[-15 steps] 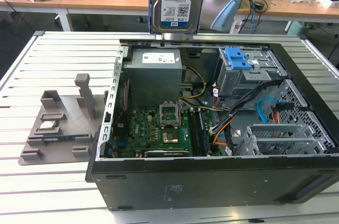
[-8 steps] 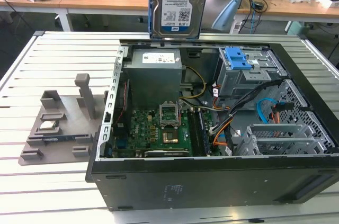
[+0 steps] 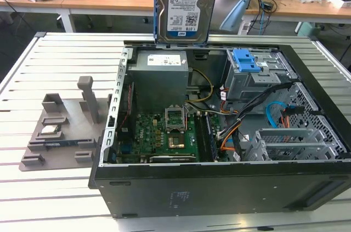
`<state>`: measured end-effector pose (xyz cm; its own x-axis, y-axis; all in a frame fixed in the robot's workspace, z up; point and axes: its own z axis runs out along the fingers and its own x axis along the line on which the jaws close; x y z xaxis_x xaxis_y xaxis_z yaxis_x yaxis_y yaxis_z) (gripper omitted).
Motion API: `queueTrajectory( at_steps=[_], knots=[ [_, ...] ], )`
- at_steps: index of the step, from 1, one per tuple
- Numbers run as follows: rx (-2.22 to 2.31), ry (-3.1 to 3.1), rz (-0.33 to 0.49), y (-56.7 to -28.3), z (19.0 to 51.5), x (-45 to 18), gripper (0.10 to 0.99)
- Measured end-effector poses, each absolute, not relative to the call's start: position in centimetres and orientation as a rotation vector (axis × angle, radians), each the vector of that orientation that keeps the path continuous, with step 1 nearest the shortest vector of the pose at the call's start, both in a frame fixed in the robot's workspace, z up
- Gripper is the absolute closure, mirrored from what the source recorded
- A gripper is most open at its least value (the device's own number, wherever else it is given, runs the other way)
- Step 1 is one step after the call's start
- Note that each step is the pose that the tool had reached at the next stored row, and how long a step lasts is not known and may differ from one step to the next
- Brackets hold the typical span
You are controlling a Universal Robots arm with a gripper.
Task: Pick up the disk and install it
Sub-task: 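Pick up the disk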
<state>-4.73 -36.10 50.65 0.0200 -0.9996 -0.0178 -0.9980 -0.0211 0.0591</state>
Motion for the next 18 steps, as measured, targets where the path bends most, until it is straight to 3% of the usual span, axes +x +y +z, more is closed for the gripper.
queueTrajectory(
  at_steps=[18],
  knots=[
    [2.222, -2.177, -0.084, -39.3, 50.4, -4.7, 0.725]
  ],
)
